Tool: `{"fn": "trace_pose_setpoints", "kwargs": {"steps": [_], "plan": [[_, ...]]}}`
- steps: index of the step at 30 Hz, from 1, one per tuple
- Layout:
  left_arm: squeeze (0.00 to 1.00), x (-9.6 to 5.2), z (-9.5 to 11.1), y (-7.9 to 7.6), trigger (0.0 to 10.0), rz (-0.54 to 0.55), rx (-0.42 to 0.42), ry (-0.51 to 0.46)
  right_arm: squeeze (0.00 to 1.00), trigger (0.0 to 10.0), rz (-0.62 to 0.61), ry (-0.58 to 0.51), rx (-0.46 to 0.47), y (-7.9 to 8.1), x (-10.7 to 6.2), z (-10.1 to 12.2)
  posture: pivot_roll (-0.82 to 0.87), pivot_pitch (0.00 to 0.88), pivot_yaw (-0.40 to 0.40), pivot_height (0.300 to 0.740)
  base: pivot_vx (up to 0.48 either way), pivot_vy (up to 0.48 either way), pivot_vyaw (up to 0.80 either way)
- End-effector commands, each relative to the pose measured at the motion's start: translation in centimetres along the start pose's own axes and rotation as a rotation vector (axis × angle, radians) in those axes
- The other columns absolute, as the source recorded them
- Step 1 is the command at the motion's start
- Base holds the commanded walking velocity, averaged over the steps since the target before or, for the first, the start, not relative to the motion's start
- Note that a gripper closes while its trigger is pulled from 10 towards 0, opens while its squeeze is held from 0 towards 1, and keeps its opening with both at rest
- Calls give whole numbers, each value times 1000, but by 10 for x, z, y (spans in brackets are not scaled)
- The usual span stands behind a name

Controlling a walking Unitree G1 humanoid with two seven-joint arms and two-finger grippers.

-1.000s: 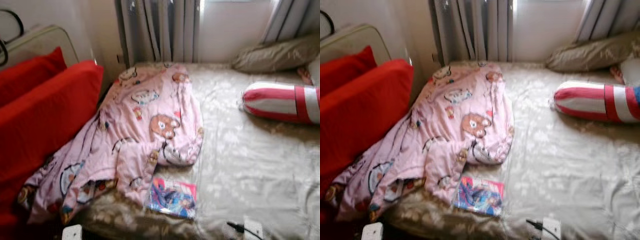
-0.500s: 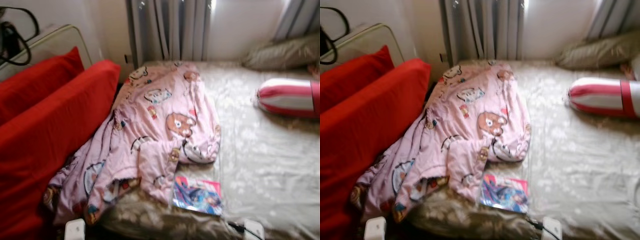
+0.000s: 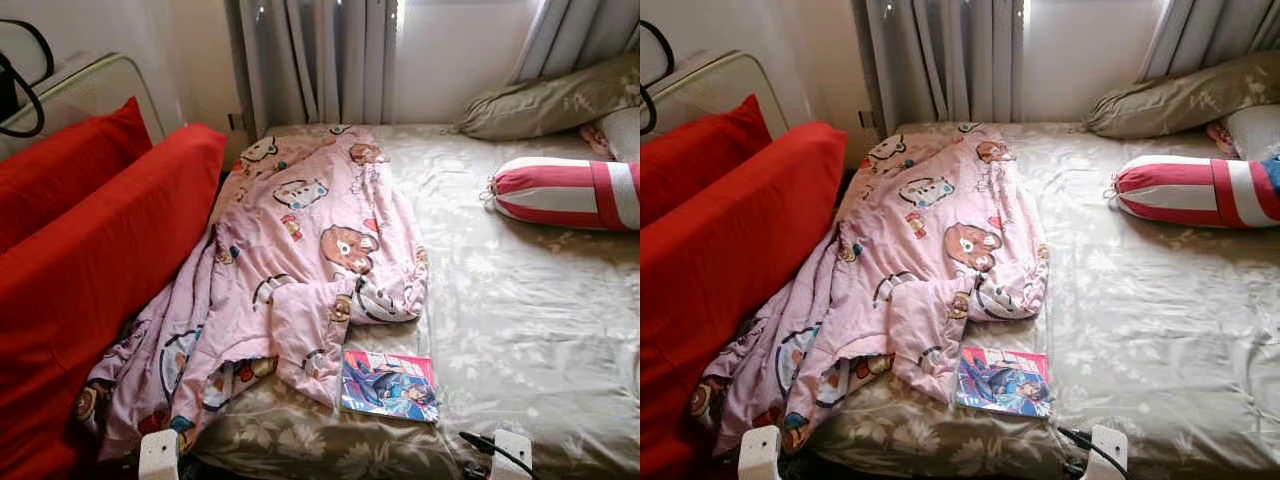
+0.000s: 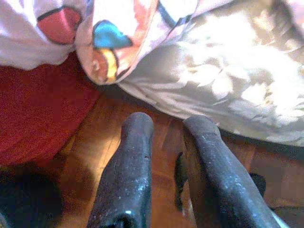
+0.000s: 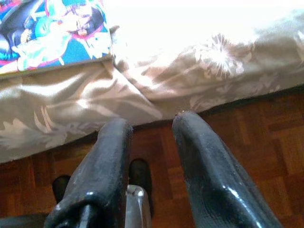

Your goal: Clean up the room

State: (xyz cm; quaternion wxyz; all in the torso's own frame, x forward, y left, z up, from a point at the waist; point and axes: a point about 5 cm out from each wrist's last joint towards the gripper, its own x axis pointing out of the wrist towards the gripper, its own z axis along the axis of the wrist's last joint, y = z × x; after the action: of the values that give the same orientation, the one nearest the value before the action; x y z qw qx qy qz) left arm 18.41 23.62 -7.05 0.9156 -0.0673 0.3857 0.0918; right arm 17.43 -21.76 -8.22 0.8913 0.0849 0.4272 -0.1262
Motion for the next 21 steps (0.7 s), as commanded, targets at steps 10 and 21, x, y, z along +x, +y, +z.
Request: {"fn": "trace_pose_setpoints", "kwargs": {"steps": [10, 21], "plan": [[0, 8, 19, -29, 10000, -52, -30, -81, 0, 10000, 14, -127, 20, 5, 6, 37, -5, 0, 23, 740, 0, 0, 0], [0, 13, 59, -43, 10000, -113, -10, -253, 0, 10000, 36, -311, 39, 10, 5, 75, -72, 0, 65, 740, 0, 0, 0]]}}
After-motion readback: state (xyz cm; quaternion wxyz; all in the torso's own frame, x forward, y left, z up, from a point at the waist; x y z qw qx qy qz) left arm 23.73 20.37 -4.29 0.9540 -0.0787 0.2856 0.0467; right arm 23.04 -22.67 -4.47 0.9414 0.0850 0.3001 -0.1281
